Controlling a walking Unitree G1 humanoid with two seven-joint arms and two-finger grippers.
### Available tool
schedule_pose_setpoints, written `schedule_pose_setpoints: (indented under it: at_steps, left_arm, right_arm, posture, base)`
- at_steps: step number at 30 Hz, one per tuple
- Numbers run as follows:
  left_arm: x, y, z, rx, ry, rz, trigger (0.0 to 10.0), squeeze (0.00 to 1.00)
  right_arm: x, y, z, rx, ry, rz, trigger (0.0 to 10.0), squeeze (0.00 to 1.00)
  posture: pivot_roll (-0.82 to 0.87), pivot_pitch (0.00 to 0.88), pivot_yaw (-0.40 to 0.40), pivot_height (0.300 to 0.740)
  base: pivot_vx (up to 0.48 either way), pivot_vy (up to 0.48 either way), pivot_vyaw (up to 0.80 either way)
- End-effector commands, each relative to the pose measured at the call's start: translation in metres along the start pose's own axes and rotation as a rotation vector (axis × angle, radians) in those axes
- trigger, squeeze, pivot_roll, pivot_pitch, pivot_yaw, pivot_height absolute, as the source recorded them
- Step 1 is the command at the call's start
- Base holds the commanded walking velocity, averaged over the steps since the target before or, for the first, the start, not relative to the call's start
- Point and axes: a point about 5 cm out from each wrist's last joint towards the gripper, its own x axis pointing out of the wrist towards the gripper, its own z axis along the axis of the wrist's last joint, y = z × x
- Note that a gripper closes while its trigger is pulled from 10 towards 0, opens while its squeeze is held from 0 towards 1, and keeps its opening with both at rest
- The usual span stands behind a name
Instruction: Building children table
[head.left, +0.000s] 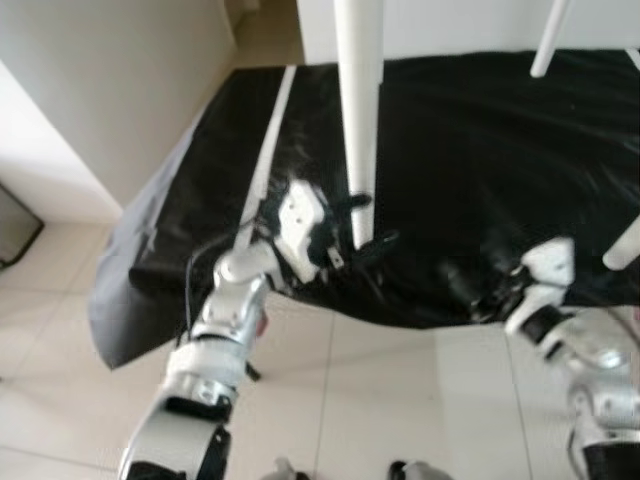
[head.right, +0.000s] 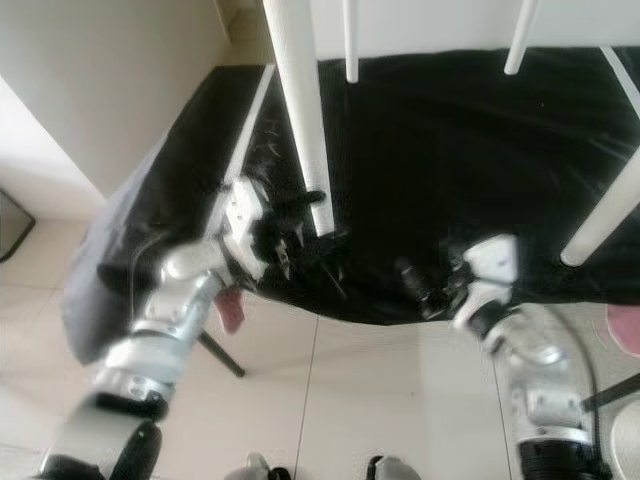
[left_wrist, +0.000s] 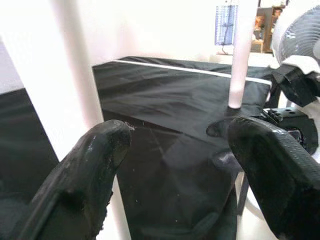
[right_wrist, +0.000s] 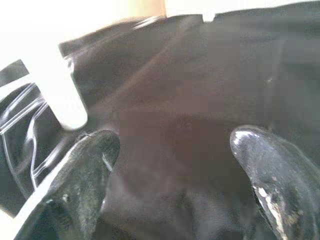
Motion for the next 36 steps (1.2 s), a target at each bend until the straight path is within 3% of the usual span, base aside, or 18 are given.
schedule_pose_setpoints:
  at_steps: [1,6,8,12,13,20,22,30,33,36]
  left_arm:
    - [-0.007,0.006,0.0,-0.026,0.002,0.185,10.0,0.0]
    - [-0.016,-0.003,-0.003,-0.026,0.003,0.221,10.0,0.0]
    - [-0.033,-0.019,-0.014,-0.05,0.056,0.22,10.0,0.0]
    - [-0.045,-0.032,-0.021,-0.061,0.09,0.217,10.0,0.0]
    - [-0.061,-0.043,-0.027,-0.072,0.122,0.175,10.0,0.0]
    - [-0.081,-0.064,-0.032,-0.071,0.182,0.076,10.0,0.0]
    - [-0.09,-0.073,-0.039,-0.108,0.238,0.041,10.0,0.0]
    - [-0.095,-0.072,-0.054,-0.103,0.299,0.1,10.0,0.0]
    - [-0.102,-0.072,-0.064,-0.102,0.368,0.167,10.0,0.0]
    - [-0.107,-0.074,-0.07,-0.112,0.389,0.198,10.0,0.0]
  right_arm:
    - [-0.005,0.006,-0.001,0.01,-0.029,-0.024,10.0,0.0]
    - [-0.008,0.019,-0.007,0.043,-0.011,0.003,10.0,0.0]
    - [-0.017,0.048,-0.019,0.086,0.081,0.208,10.0,0.0]
    - [-0.026,0.065,-0.028,0.089,0.138,0.334,10.0,0.0]
    - [-0.031,0.07,-0.035,0.047,0.156,0.391,10.0,0.0]
    - [-0.034,0.073,-0.042,0.005,0.181,0.492,10.0,0.0]
    - [-0.038,0.075,-0.049,-0.011,0.239,0.578,10.0,0.0]
    - [-0.032,0.07,-0.06,-0.021,0.275,0.551,10.0,0.0]
    - [-0.034,0.067,-0.076,-0.094,0.324,0.472,10.0,0.0]
    - [-0.036,0.065,-0.084,-0.087,0.34,0.431,10.0,0.0]
  posture:
    - [-0.05,0.121,0.086,0.74]
    - [-0.04,0.119,0.084,0.74]
    - [-0.03,0.111,0.076,0.74]
    - [-0.03,0.107,0.07,0.74]
    - [-0.02,0.098,0.062,0.74]
    - [0.0,0.086,0.049,0.74]
    - [0.0,0.081,0.045,0.74]
    - [-0.02,0.065,0.027,0.74]
    - [-0.03,0.069,0.04,0.74]
    - [-0.03,0.067,0.044,0.74]
  base:
    - [0.0,0.0,0.0]
    - [0.0,0.0,0.0]
    - [0.0,0.0,0.0]
    - [0.0,0.0,0.0]
    - [0.0,0.0,0.0]
    - [0.0,0.0,0.0]
    - [0.0,0.0,0.0]
    - [0.0,0.0,0.0]
    - [0.0,0.0,0.0]
    - [0.0,0.0,0.0]
